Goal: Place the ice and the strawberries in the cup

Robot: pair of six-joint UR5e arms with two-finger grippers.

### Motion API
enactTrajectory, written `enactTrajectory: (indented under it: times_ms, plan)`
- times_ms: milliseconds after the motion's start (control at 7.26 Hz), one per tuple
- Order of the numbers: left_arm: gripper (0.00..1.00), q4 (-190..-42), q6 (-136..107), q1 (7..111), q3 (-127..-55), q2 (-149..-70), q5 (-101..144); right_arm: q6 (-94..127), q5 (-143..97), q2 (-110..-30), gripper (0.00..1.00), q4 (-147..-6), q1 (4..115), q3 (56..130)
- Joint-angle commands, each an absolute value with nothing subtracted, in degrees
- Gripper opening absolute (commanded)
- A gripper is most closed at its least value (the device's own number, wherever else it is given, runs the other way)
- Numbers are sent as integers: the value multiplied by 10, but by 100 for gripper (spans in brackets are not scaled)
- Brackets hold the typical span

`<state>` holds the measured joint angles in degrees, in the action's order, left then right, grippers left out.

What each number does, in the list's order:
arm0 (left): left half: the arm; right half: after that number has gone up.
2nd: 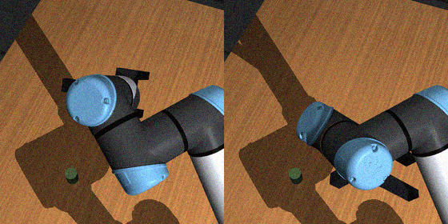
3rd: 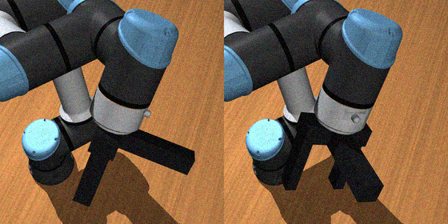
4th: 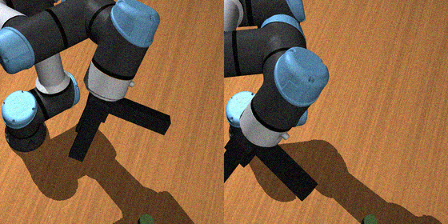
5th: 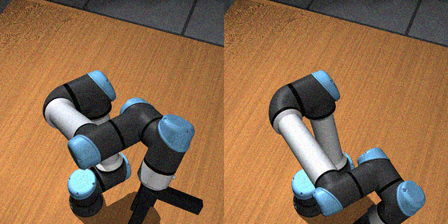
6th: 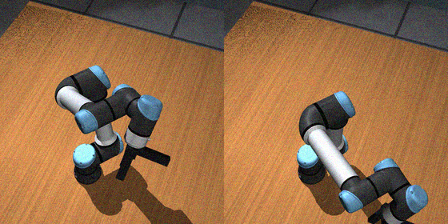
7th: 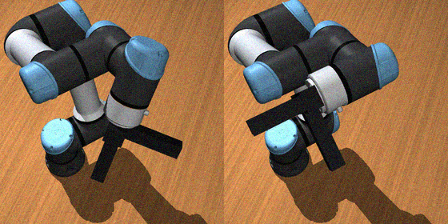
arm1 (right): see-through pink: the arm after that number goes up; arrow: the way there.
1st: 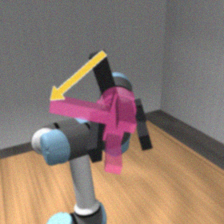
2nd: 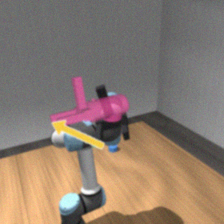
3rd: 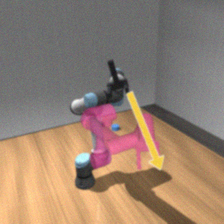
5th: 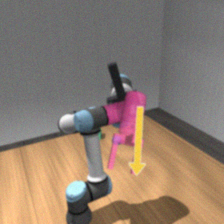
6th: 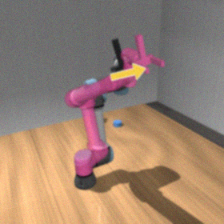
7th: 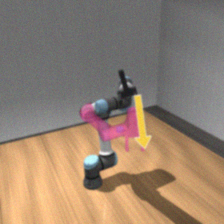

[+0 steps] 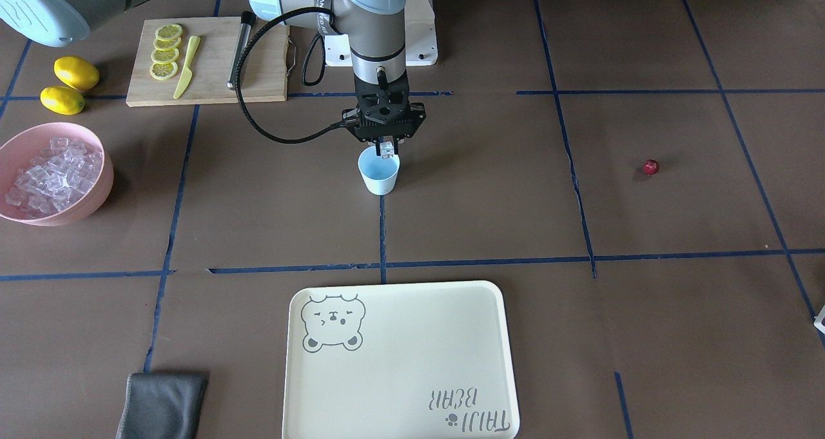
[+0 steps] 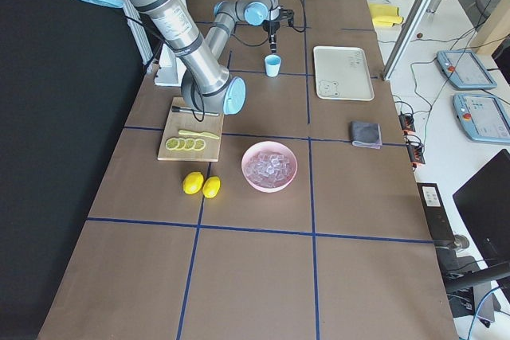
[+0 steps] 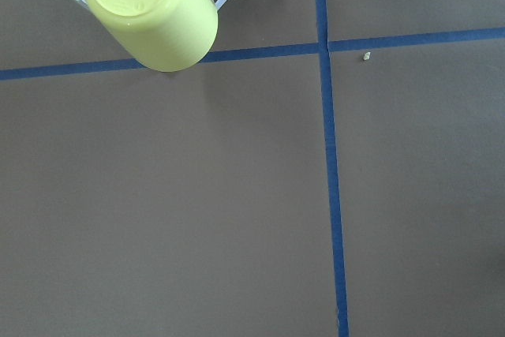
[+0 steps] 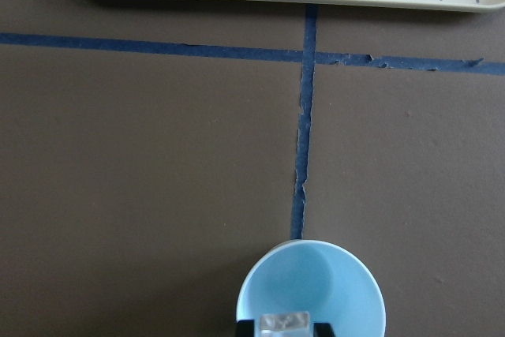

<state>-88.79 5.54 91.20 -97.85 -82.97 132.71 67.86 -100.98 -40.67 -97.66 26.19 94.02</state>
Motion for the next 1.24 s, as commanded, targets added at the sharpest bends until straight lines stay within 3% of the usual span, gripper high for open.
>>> enactTrajectory:
  times_ms: [0, 138, 275, 826, 1102]
  plan:
    - [100, -889, 55, 912, -979, -830, 1327, 678, -1007, -411, 1, -977, 258, 938]
    - [100, -889, 55, 911, -979, -830, 1328, 674, -1007, -413, 20, -977, 258, 938]
    - [100, -889, 55, 911, -979, -830, 1328, 678, -1007, -412, 99, -977, 259, 944]
    - [100, -889, 55, 911, -978, -830, 1328, 664, -1035, -417, 100, -982, 310, 966]
    - [100, -888, 56, 911, -978, -830, 1328, 565, -1087, -495, 100, -983, 379, 1044]
